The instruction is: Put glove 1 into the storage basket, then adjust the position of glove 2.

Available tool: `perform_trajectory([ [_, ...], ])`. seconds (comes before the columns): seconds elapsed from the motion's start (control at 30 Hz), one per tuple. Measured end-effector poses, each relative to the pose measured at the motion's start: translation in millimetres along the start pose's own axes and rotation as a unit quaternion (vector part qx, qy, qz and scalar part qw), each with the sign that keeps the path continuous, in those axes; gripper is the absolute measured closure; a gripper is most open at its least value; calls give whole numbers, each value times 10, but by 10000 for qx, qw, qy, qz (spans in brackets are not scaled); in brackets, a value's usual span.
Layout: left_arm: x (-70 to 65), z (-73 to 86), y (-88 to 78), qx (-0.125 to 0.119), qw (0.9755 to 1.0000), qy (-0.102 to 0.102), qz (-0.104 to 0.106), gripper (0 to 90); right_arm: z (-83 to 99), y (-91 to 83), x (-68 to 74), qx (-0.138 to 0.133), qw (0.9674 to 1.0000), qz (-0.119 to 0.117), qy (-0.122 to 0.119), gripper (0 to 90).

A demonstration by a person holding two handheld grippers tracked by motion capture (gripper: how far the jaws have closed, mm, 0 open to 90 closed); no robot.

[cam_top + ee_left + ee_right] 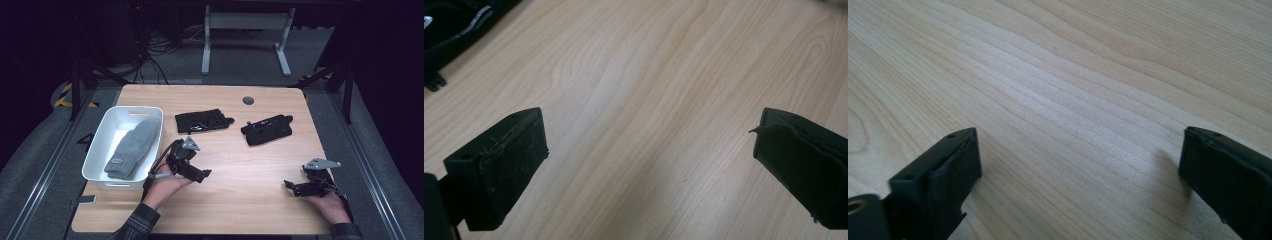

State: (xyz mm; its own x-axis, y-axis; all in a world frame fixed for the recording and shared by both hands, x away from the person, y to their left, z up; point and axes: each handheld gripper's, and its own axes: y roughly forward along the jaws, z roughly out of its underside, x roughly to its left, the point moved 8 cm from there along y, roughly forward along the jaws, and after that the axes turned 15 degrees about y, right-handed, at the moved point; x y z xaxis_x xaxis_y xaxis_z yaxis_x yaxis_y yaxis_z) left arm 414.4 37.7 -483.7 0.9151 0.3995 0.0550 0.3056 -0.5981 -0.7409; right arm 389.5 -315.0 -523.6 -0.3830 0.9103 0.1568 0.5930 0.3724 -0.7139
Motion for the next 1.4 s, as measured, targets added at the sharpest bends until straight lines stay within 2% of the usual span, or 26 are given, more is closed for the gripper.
perform_trajectory([
  [0.07, -34, 60, 64, 56, 10000, 32, 16, 14, -17, -17, 17, 12, 10000, -91, 17, 138],
  [0.23, -118, 212, 199, 249, 9995, 192, -3, 11, -73, -39, 35, -67, 9999, -83, 52, 149],
  [0.3, -135, 255, 222, 286, 9993, 213, 67, 11, -96, -46, 46, -98, 9998, -114, 91, 151],
  [0.43, -107, 357, 246, 427, 9984, 370, -59, 1, -156, -68, 63, -178, 9997, -139, 125, 153],
  [0.57, -84, 435, 271, 479, 9975, 507, -91, 0, -204, -63, 94, -214, 9995, -180, 130, 155],
  [0.7, -75, 464, 260, 274, 9980, 545, -146, 0, -271, -53, 128, -254, 9994, -228, 116, 166],
  [0.8, -81, 488, 264, -62, 9980, 599, -167, 0, -331, -43, 162, -286, 9990, -297, 165, 181],
  [0.93, -77, 498, 254, -76, 9981, 570, -206, 5, -411, -27, 209, -325, 9986, -375, 178, 211],
  [1.1, -74, 501, 252, -80, 9983, 538, -219, 8, -502, -20, 255, -353, 9982, -468, 136, 353],
  [1.27, -77, 505, 251, -79, 9983, 553, -187, 3, -640, 30, 296, -351, 9979, -533, 113, 553],
  [1.4, -77, 508, 247, -68, 9982, 573, -172, 2, -774, 101, 359, -358, 9975, -615, -1, 776],
])
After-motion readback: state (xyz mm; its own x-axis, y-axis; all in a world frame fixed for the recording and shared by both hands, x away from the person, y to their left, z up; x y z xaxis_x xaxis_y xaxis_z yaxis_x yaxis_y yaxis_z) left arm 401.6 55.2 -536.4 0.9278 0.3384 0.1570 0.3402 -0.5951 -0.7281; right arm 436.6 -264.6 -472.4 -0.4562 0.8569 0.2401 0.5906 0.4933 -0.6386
